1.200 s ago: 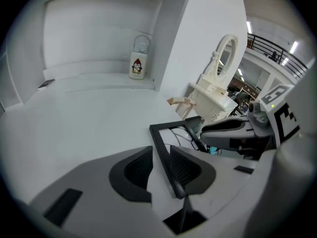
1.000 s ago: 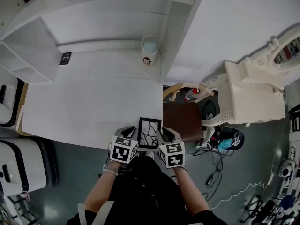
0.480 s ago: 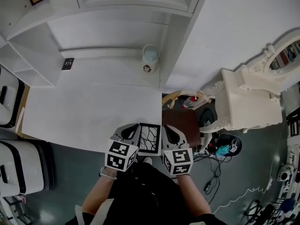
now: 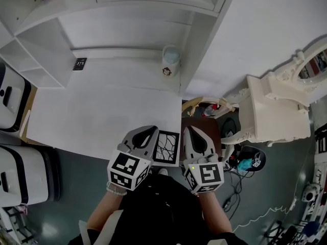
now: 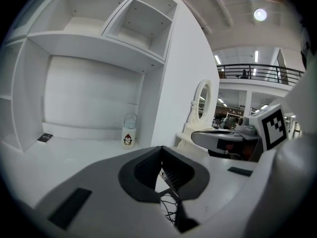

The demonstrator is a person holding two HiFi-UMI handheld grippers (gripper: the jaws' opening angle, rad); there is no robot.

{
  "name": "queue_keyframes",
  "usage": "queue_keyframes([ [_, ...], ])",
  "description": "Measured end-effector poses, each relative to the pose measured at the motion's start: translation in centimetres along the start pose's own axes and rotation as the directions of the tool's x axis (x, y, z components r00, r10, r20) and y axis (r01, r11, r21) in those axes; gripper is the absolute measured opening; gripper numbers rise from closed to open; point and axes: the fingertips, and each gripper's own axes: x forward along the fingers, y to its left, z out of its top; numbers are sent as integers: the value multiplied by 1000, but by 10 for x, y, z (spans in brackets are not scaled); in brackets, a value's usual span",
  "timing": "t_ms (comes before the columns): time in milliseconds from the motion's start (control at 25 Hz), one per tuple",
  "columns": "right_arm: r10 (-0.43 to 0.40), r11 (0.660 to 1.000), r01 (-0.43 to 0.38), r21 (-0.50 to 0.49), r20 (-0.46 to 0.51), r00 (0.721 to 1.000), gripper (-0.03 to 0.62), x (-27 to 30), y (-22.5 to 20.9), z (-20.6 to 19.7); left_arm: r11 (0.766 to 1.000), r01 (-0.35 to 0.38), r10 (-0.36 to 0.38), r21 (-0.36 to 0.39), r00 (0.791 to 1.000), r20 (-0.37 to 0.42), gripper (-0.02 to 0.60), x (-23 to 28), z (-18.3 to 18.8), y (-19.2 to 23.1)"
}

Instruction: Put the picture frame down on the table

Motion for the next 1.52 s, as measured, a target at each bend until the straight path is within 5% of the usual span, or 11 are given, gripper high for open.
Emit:
queue_keyframes([
  [720, 30, 997, -17, -72, 173, 985, 2, -23, 23, 78, 998, -22, 12, 51, 984, 175, 2, -39, 65, -7],
  [1520, 34, 995, -15, -102, 184, 982, 2, -27, 21, 91, 997, -21, 7, 71, 982, 191, 2, -45, 82, -10],
])
